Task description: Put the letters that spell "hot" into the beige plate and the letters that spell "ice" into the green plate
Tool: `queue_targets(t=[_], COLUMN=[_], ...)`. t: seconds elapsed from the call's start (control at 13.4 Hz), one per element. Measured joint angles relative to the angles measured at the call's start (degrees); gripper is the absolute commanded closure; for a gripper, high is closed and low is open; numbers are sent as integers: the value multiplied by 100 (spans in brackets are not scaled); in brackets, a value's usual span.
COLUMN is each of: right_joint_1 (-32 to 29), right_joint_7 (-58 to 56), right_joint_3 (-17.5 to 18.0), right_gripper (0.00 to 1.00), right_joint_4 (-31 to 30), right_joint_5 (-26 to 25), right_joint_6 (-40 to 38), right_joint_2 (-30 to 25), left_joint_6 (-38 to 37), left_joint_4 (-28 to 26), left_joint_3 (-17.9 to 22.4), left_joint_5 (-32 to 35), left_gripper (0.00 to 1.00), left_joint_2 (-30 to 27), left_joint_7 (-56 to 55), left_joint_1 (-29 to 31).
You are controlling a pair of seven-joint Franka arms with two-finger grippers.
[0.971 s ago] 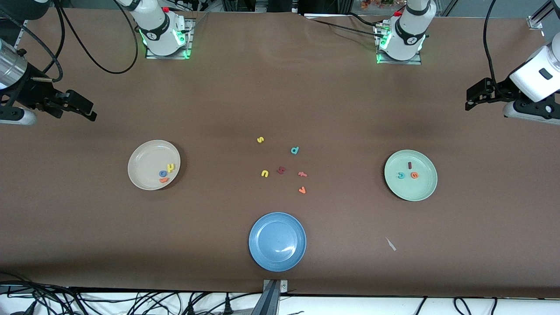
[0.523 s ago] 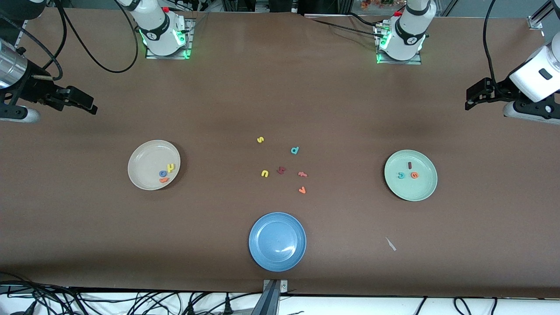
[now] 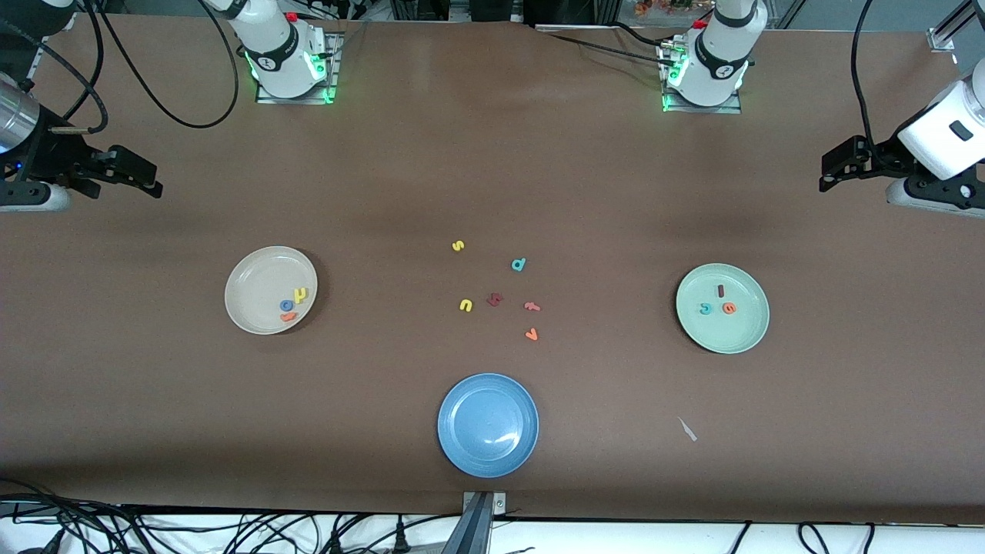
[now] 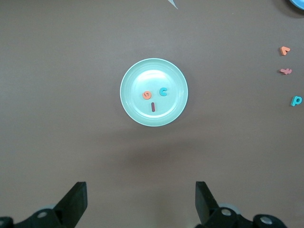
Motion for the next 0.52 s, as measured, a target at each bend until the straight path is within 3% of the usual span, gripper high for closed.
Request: queue_targets(t=[0.52], right_joint_1=[21], right_joint_7=[-206], right_joint_3=[41], right_gripper=[0], right_joint_4=[26], right_joint_5=[-192], right_joint_6=[106], right_joint_2=[29], left_joint_6=[-3], left_joint_4=[0], left_joint_3=[-3], left_joint_5=[0], left_gripper=[0], left_joint_2=[0], left_joint_7=[0], left_joint_1=[10])
